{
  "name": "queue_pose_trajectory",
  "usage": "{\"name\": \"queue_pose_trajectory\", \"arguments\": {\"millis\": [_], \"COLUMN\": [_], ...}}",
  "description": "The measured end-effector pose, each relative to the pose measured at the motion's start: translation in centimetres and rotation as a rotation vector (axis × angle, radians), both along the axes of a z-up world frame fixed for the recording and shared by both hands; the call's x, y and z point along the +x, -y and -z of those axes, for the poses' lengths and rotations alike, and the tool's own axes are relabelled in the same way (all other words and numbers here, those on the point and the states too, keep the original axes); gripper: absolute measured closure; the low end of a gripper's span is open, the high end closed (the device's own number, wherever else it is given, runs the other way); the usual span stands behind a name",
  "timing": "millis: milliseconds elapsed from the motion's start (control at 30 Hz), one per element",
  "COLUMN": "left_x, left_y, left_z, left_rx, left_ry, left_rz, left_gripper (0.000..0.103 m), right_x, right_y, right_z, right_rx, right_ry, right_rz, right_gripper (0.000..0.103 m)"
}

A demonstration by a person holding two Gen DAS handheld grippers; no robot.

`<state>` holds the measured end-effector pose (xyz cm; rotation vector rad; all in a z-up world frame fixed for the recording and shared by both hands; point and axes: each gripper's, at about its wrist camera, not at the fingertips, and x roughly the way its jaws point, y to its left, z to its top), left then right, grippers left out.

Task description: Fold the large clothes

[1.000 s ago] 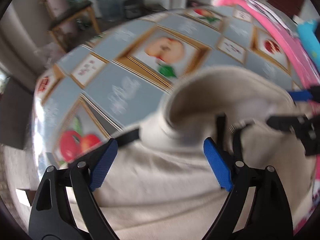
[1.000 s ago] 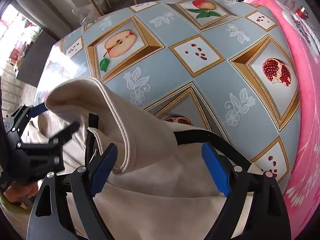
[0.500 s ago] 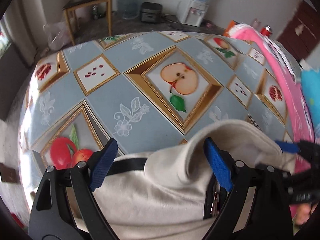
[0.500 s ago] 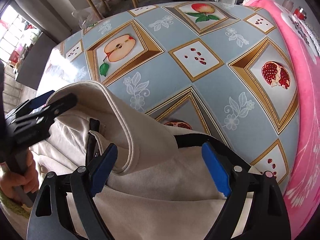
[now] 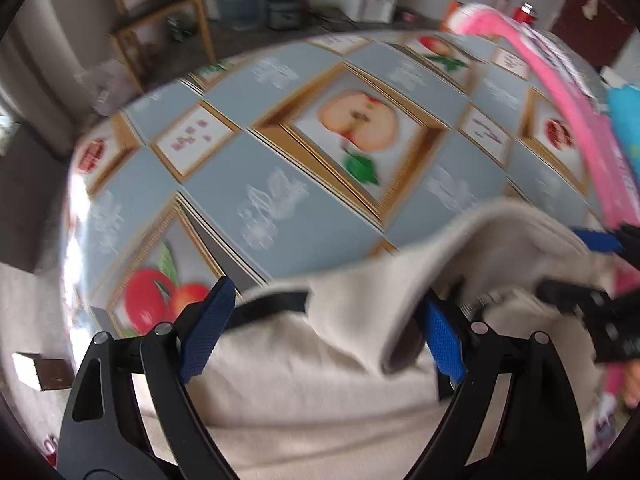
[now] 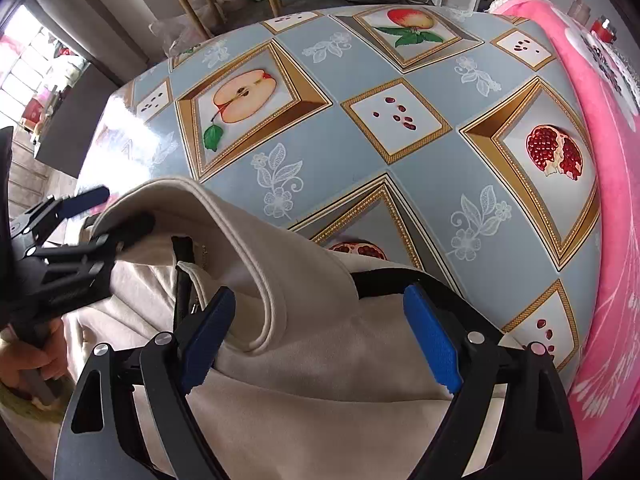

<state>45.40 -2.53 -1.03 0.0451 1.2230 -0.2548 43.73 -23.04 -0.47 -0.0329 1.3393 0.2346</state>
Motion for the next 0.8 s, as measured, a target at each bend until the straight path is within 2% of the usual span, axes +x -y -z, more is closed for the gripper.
{"name": "queue_pose_trajectory", "arguments": {"millis": [200, 433, 500, 633, 767, 800], "left_x": [-1.1, -1.3, -1.9, -4.7, -6.5, -6.6], "left_y": [-0.3, 0.3, 0.8, 1.6, 2.1, 2.2], "left_z": [1.3, 1.5, 1.1, 0.0, -0.5, -0.5], "left_rx": [-0.024, -0.041, -0.02, 0.107, 0.166, 0.166], "left_ry": [-0.071, 0.005, 0.028, 0.15, 0.234, 0.241], "left_rz": [0.065, 0.085, 0.137, 0.282, 0.352, 0.359], "left_gripper": [0.019, 0.019, 0.021, 0.021, 0.022, 0.027], "right_x": [-0.1, -0.6, -1.6, -3.6, -4.6, -4.9], "right_y": [-0.1, -0.5, -0.4, 0.3, 0.8, 0.8], "right_z": [0.3, 1.3, 1.0, 0.9, 0.6, 0.3], "right_rx": [-0.002, -0.006, -0.004, 0.007, 0.024, 0.036], "right_ry": [-0.003, 0.001, 0.01, 0.029, 0.059, 0.071], "right_rz": [0.003, 0.007, -0.014, -0.054, -0.074, -0.083], "right_gripper": [0.019, 0.019, 0.019, 0.019, 0.019, 0.019]}}
